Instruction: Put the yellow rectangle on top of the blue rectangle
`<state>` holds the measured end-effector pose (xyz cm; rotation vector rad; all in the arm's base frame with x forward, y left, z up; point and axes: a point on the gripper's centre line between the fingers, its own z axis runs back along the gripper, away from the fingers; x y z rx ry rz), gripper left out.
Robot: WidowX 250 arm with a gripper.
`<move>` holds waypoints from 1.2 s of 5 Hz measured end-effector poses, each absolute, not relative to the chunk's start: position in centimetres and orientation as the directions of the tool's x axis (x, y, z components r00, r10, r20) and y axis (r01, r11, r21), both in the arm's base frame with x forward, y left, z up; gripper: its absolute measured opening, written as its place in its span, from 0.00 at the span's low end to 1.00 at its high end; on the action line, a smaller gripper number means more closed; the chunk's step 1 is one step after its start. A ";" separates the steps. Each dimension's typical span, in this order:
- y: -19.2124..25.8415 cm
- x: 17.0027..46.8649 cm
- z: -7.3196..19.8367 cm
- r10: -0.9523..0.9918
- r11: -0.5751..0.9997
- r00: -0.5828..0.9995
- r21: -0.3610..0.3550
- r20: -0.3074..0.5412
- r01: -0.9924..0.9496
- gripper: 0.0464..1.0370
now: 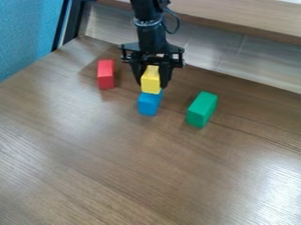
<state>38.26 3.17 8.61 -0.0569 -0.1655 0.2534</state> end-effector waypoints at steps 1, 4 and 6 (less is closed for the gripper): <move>2.9 38.2 8.6 0.262 0.965 0.954 -0.069 0.148 -0.254 0.56; 3.2 37.9 7.0 0.262 0.965 0.959 -0.045 0.104 -0.258 0.56; 3.6 38.6 6.8 0.265 0.964 0.958 -0.040 0.114 -0.262 0.56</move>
